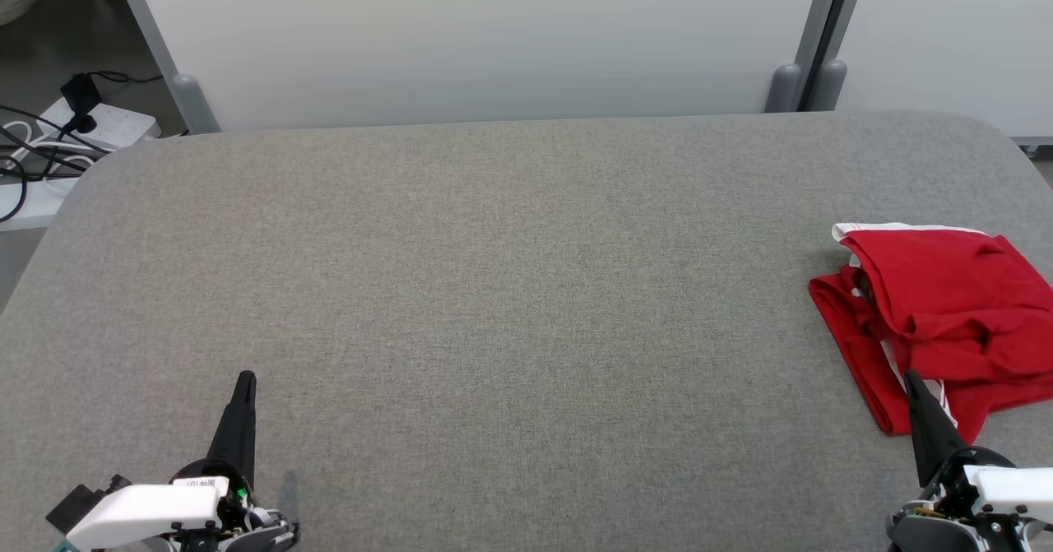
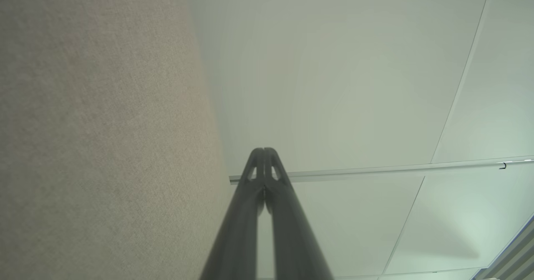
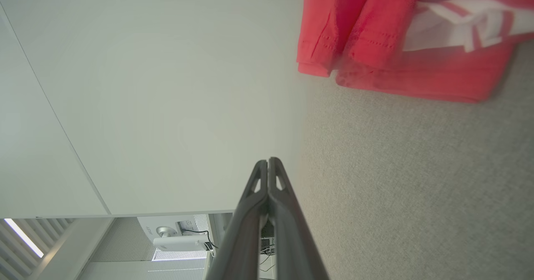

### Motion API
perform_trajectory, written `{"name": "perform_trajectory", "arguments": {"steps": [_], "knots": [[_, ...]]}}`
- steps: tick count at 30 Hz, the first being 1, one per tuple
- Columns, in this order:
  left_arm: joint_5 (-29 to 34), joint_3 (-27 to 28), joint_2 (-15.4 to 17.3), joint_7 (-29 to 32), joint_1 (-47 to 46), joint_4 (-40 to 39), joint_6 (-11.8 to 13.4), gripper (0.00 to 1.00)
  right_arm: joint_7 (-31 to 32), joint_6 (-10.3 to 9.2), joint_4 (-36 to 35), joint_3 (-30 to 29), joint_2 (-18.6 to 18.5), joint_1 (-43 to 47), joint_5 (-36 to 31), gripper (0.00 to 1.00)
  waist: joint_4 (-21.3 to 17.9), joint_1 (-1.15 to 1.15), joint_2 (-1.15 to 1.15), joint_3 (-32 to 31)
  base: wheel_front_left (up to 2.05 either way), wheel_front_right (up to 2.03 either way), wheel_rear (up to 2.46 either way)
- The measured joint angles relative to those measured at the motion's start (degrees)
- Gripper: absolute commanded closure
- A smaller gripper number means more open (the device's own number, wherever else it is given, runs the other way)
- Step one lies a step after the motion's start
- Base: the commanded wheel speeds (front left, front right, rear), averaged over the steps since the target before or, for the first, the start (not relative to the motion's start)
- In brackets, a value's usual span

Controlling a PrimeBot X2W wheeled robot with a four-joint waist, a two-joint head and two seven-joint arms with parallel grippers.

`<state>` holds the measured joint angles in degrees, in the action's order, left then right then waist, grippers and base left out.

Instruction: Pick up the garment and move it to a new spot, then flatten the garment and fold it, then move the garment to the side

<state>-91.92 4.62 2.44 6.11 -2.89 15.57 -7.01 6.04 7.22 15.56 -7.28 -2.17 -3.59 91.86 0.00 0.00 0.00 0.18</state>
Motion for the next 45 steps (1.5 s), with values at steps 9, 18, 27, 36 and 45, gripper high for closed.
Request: {"name": "perform_trajectory", "arguments": {"steps": [9, 18, 27, 36, 45], "knots": [[0.0, 0.0, 0.0, 0.0, 0.0, 0.0, 0.0, 1.0, 0.0, 0.0, 0.0, -0.02, 0.0, 0.0, 0.0, 1.0, 0.0, 0.0, 0.0, 0.0, 0.0, 0.0, 0.0], [0.0, 0.0, 0.0, 0.0, 0.0, 0.0, 0.0, 1.0, 0.0, 0.0, 0.0, -0.03, 0.0, 0.0, 0.0, 1.0, 0.0, 0.0, 0.0, 0.0, 0.0, 0.0, 0.0], [0.0, 0.0, 0.0, 0.0, 0.0, 0.0, 0.0, 1.0, 0.0, 0.0, 0.0, -0.03, 0.0, 0.0, 0.0, 1.0, 0.0, 0.0, 0.0, 0.0, 0.0, 0.0, 0.0], [0.0, 0.0, 0.0, 0.0, 0.0, 0.0, 0.0, 1.0, 0.0, 0.0, 0.0, -0.04, 0.0, 0.0, 0.0, 1.0, 0.0, 0.0, 0.0, 0.0, 0.0, 0.0, 0.0], [0.0, 0.0, 0.0, 0.0, 0.0, 0.0, 0.0, 1.0, 0.0, 0.0, 0.0, -0.05, 0.0, 0.0, 0.0, 1.0, 0.0, 0.0, 0.0, 0.0, 0.0, 0.0, 0.0]]}}
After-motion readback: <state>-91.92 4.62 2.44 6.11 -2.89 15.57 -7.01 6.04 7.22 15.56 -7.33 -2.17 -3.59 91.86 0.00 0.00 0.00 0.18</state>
